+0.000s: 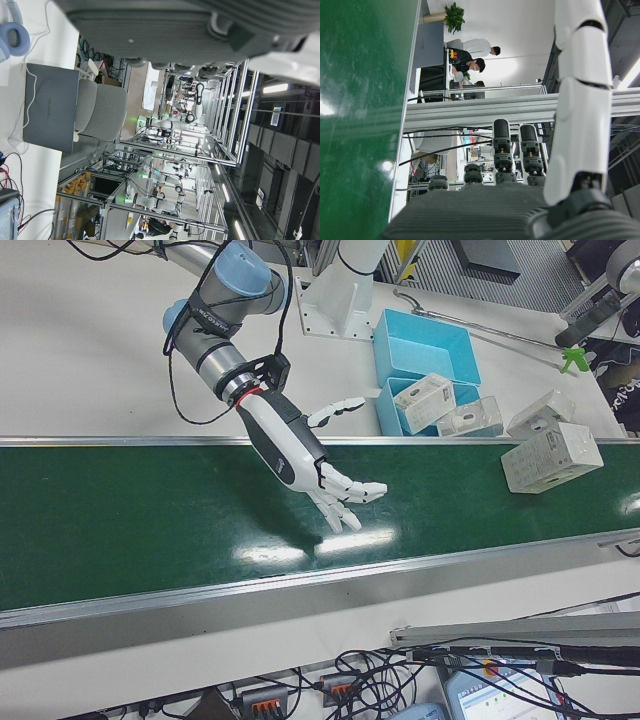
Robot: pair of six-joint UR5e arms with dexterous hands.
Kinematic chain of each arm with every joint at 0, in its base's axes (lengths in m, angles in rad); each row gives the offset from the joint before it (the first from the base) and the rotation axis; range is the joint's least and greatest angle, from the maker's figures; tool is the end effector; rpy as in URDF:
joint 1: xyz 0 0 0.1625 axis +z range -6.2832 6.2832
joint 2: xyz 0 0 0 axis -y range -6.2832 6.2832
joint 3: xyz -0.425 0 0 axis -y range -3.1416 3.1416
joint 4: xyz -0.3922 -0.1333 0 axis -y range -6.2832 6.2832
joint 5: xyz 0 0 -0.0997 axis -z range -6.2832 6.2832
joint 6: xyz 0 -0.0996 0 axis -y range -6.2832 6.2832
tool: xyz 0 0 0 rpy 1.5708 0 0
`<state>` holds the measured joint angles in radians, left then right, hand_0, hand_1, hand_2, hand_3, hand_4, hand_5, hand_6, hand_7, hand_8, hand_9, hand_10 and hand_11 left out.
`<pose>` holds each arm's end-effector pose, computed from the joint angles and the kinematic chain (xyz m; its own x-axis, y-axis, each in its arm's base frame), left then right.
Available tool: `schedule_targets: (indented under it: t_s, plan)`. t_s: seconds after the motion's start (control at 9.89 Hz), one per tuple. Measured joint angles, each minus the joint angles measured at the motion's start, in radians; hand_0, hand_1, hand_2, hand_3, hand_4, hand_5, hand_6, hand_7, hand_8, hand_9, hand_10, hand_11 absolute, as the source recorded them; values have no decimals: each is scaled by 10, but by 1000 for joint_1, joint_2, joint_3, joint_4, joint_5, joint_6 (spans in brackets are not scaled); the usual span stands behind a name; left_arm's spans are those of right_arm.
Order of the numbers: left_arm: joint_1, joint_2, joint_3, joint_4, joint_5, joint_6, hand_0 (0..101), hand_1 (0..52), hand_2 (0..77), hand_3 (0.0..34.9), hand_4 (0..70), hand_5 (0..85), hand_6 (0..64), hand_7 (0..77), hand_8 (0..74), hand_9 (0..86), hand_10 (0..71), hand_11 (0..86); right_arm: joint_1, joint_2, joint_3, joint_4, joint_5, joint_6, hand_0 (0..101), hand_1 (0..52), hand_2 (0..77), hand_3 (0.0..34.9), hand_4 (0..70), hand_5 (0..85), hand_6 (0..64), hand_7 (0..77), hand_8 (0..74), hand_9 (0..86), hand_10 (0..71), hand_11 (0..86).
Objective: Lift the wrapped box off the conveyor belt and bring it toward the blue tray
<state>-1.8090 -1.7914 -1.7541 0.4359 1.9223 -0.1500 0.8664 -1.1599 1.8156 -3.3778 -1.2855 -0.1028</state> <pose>-0.2246 -0.5052 0.5257 -0.9813 -0.1070 0.1603 -0.1559 -0.0476 -0.9866 -0.2711 -0.5682 0.3651 -0.9200 0.3914 -0.0203 0.1702 0.3524 -0.9202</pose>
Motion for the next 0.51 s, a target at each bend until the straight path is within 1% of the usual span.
schedule_targets:
  t_s: [0.51]
  plan:
    - [0,0,0,0,0,0,0,0,11,0,0,11,0,5,5,0,5,0,-2,1,2,1,0,-1,476,142,125,116,131,207,76,245,33,71,11,33]
